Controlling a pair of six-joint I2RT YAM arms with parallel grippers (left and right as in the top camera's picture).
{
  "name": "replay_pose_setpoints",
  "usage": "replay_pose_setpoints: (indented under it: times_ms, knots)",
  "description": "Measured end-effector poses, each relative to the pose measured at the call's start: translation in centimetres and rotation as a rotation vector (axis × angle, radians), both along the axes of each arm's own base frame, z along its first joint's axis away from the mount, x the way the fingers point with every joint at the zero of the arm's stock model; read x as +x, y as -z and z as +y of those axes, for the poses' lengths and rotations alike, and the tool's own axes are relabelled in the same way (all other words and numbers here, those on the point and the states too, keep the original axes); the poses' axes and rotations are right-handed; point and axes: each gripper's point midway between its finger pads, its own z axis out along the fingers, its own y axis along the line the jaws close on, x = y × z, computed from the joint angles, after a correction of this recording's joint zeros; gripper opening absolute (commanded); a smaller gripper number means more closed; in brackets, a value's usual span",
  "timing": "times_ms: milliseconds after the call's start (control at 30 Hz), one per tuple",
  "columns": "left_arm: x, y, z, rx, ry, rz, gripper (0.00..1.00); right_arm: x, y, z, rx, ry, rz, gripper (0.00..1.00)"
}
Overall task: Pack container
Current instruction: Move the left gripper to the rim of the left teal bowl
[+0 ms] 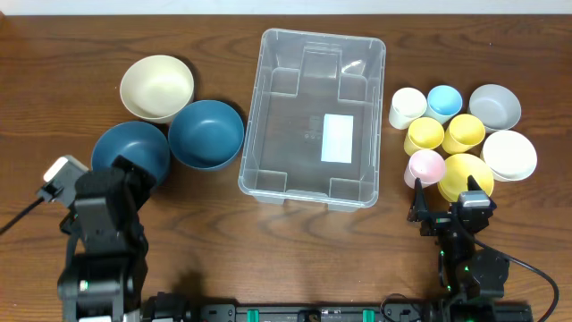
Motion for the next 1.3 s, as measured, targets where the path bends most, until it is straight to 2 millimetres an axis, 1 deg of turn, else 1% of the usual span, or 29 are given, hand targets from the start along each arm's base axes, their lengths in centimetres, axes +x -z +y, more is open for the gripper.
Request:
replay_pose_setpoints:
  times_ms: [167, 300, 400, 533, 667, 833, 933, 1100, 1200, 1233, 1300]
  knots:
    - [1.2, 2.7, 0.7, -0.018, -0.045, 0.111, 0.98, 0.0, 0.0, 0.0, 0.0, 0.0, 0.0, 0.99]
    - [1.9, 5.8, 2.2, -0.06, -0.13, 0.213, 0.98, 0.0, 0.0, 0.0, 0.0, 0.0, 0.0, 0.99]
    - [1.8, 7.8, 3.8, -0.092, -0.198, 0.279, 0.98, 0.0, 0.0, 0.0, 0.0, 0.0, 0.0, 0.99]
    - [1.5, 9.2, 5.6, -0.137, -0.264, 0.308, 0.98, 0.0, 0.0, 0.0, 0.0, 0.0, 0.0, 0.99]
    - [2.0, 10.3, 6.9, -0.201, -0.262, 0.302, 0.98, 0.0, 0.0, 0.0, 0.0, 0.0, 0.0, 0.99]
    - [3.4, 12.1, 7.1, -0.264, -0.193, 0.322, 0.99, 0.0, 0.0, 0.0, 0.0, 0.0, 0.0, 0.99]
    - [4.2, 13.7, 6.9, -0.296, -0.157, 0.352, 1.0, 0.0, 0.0, 0.0, 0.0, 0.0, 0.0, 0.99]
    - [5.0, 16.4, 6.7, -0.335, -0.134, 0.409, 0.98, 0.0, 0.0, 0.0, 0.0, 0.0, 0.0, 0.99]
    - [5.1, 17.8, 6.7, -0.351, -0.131, 0.44, 0.95, 0.0, 0.0, 0.0, 0.0, 0.0, 0.0, 0.99]
    - [5.1, 18.2, 6.7, -0.354, -0.13, 0.45, 0.93, 0.0, 0.0, 0.0, 0.0, 0.0, 0.0, 0.99]
    - [5.4, 18.8, 6.8, -0.355, -0.124, 0.461, 0.86, 0.0, 0.0, 0.0, 0.0, 0.002, 0.0, 0.99]
